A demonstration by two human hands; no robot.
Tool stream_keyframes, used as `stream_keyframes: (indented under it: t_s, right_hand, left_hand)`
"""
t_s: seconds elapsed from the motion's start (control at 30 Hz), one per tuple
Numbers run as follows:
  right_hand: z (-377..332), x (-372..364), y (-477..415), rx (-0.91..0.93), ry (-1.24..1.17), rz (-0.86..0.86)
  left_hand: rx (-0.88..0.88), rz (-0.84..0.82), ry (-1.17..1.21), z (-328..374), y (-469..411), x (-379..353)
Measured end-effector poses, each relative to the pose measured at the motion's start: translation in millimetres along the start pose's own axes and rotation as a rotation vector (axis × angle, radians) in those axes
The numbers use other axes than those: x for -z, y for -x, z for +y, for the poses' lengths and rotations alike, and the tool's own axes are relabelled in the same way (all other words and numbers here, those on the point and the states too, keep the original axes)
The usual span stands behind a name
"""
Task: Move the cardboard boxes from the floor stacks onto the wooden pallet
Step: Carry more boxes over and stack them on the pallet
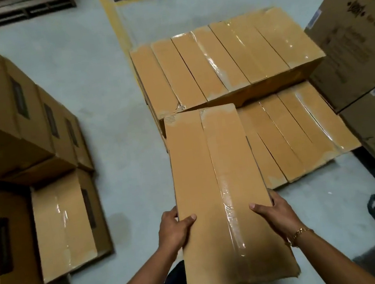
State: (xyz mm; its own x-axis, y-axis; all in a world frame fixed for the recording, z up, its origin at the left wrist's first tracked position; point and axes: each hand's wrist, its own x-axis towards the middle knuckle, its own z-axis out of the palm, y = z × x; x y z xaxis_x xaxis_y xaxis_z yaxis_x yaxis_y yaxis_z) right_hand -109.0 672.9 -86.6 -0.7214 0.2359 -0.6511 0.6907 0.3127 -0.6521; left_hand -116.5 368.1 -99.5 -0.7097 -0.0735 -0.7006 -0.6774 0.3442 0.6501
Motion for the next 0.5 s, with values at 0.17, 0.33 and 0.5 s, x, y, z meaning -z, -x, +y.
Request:
stream_keyframes:
  t_s: [0.17, 0.33, 0.5]
  right_hand:
    - [14, 23, -57, 0.021, 0.165, -0.078]
    - [25, 28, -123, 0.059, 0.228, -0.173]
    - [35, 23, -184, 0.066, 0.264, -0.208]
  left_hand:
    - [0.076, 0.063, 0.022, -2, -12, -44]
    - [0.102, 0.162, 0.092, -7, -47, -82]
    - [0.106, 0.197, 0.121, -9, -88, -102]
